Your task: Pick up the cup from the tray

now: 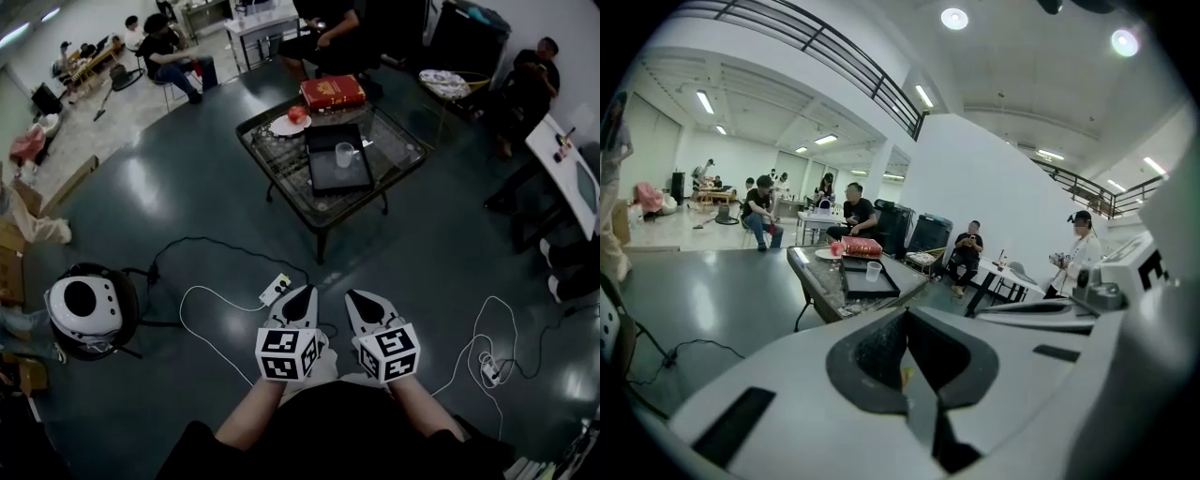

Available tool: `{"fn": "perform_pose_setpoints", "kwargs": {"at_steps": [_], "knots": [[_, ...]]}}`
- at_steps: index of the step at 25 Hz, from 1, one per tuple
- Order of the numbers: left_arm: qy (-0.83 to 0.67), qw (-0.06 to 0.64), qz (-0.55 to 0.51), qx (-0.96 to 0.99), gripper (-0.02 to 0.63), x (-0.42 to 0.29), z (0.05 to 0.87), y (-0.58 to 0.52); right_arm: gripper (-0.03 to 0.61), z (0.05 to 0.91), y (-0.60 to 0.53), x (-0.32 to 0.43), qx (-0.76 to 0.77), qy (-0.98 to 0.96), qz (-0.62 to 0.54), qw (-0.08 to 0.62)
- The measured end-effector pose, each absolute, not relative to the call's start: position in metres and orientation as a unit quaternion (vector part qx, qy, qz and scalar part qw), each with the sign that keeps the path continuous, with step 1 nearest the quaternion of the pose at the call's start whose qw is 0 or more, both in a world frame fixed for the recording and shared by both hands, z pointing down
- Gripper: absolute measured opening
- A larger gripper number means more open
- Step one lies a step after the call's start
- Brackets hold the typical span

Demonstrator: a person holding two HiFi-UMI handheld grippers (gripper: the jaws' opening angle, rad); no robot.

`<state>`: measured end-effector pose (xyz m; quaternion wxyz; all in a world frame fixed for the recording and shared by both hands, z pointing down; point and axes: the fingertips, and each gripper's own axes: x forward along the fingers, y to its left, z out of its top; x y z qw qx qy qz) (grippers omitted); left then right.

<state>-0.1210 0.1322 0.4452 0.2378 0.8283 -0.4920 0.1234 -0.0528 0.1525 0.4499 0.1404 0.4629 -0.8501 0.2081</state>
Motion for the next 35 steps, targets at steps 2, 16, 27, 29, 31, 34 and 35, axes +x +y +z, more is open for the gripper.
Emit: {"fn": "perform_pose_setpoints", "kwargs": {"at_steps": [2, 16, 27, 29, 31, 34, 35], "knots": [[-0.487, 0.237, 0.125, 0.831, 0.009, -0.122, 0.446, 0.124, 0.011, 0.449, 0.144, -0.057, 0.464, -0.85, 0.206, 0.14], [-0.463, 0.23, 0.137, 0.845, 0.009, -0.124, 0.451, 0.078, 0.011, 0.446, 0.1, -0.064, 0.482, -0.842, 0.207, 0.129], [-0.467, 0.222, 0.15, 0.843, 0.009, -0.114, 0.455, 0.04, 0.011, 0.451, 0.057, -0.06, 0.472, -0.845, 0.22, 0.123], [-0.473, 0.222, 0.149, 0.84, 0.009, -0.112, 0.457, 0.027, 0.011, 0.453, 0.043, -0.056, 0.467, -0.847, 0.219, 0.124], [-0.477, 0.221, 0.146, 0.838, 0.009, -0.106, 0.46, 0.011, 0.011, 0.454, 0.026, -0.05, 0.464, -0.85, 0.217, 0.125], [-0.478, 0.219, 0.143, 0.838, 0.009, -0.094, 0.461, -0.014, 0.011, 0.455, -0.003, -0.039, 0.458, -0.853, 0.212, 0.129], [-0.479, 0.218, 0.142, 0.839, 0.009, -0.089, 0.462, -0.022, 0.011, 0.454, -0.012, -0.035, 0.456, -0.855, 0.21, 0.131]]}}
